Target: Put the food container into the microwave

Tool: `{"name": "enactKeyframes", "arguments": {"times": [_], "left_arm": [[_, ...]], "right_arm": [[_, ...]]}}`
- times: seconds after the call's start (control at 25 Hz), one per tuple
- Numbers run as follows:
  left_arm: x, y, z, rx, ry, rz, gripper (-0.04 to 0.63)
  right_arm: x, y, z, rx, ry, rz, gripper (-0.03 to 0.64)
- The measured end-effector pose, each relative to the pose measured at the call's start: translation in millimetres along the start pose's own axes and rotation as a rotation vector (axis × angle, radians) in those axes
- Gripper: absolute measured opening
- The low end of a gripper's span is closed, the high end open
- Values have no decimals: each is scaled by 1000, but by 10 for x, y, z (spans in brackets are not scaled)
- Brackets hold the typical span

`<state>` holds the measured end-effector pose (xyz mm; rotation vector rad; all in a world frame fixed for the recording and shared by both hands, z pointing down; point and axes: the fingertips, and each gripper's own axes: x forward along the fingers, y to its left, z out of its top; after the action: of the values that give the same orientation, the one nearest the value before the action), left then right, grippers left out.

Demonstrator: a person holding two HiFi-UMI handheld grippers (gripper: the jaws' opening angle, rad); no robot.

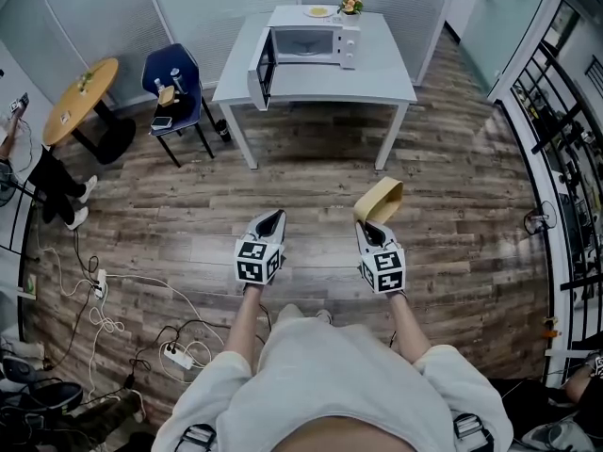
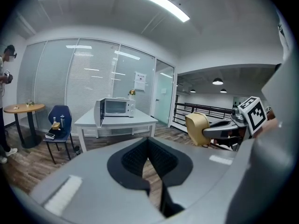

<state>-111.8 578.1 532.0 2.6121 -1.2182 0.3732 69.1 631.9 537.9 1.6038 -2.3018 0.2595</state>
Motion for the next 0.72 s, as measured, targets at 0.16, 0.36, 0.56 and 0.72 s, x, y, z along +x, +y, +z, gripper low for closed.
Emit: {"name": "enactKeyframes", "arguments": {"times": [0.16,0.36,0.56,0.72], "left_arm": [[92,-17,-20,-1,13,0,11],[245,42,-38,-2,22,-3,11],[436,155,-29,-12,25,-6,11],[671,270,-1,-18,30,-20,11]], "right_arm": [[59,-76,-20,3,6,8,21],[210,-159,-34,3,14,11,22],[390,-240,-32,2,26,12,23],[592,-337,-9,1,37,8,23]]}}
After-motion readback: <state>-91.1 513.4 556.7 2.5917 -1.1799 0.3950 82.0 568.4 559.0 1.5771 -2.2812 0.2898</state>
